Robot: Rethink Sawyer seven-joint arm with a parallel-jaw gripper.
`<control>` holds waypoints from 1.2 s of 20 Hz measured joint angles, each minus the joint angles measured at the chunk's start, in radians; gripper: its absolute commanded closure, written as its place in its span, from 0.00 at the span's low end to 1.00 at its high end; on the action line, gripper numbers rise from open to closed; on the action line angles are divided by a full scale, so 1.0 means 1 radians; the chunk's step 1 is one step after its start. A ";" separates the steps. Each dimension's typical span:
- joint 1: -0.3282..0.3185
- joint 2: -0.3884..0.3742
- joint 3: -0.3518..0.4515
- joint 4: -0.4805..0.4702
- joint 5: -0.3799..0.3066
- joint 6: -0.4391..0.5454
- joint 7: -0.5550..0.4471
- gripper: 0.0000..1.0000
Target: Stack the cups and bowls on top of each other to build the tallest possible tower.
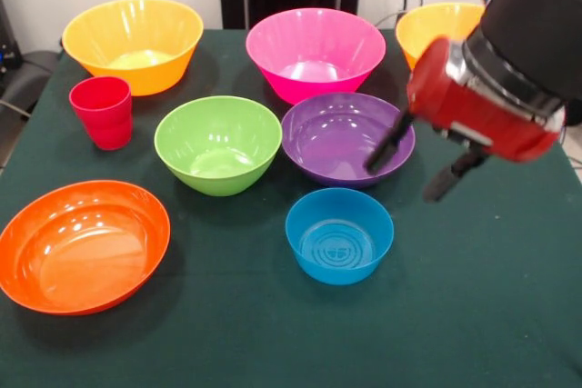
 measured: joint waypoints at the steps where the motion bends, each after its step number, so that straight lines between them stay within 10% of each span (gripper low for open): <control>1: -0.002 0.000 0.011 0.015 0.006 -0.037 0.000 0.00; 24: -0.088 -0.108 0.107 0.497 0.032 -0.414 0.000 0.00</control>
